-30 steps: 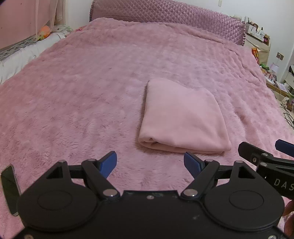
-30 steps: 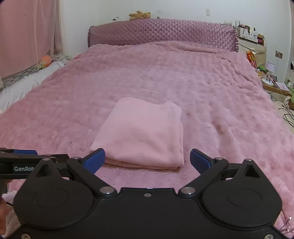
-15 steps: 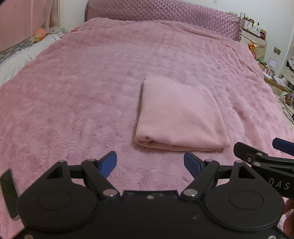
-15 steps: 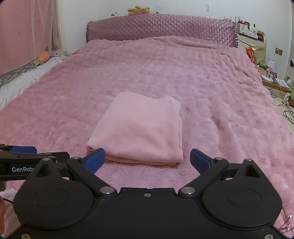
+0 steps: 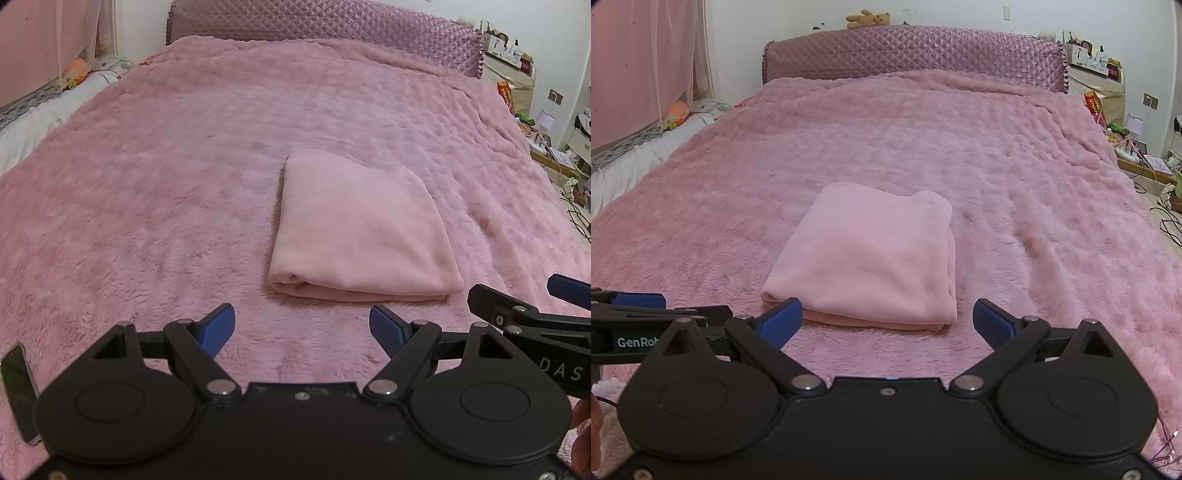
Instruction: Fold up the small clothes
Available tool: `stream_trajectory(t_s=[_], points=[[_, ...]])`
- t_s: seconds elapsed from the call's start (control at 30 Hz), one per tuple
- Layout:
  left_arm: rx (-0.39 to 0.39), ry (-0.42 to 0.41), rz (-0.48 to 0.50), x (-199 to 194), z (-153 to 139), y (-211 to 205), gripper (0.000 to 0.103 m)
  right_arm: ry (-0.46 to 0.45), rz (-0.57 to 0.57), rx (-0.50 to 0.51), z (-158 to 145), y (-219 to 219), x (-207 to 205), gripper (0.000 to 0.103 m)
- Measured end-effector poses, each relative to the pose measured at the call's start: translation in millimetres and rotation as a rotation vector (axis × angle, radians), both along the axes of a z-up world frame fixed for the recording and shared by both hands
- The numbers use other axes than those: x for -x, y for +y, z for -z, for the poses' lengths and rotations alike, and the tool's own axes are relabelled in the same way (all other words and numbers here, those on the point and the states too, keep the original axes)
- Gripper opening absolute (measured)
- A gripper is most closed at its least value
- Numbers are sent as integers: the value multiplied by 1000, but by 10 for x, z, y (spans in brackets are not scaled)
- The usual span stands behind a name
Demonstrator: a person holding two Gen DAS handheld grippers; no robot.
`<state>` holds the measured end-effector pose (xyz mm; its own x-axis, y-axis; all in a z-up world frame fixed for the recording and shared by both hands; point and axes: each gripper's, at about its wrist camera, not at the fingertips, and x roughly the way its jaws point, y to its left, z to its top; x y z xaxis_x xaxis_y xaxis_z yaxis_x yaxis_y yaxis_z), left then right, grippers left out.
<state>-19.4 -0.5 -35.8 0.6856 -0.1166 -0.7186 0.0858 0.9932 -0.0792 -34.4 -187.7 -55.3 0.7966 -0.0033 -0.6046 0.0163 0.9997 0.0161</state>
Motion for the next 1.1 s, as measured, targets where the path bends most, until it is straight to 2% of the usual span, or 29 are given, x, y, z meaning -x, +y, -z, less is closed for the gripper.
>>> stream_trajectory(t_s=[1.1], points=[[-21,9,1,-29,10,-42,85,5,12,7,29,-35,-38,100]])
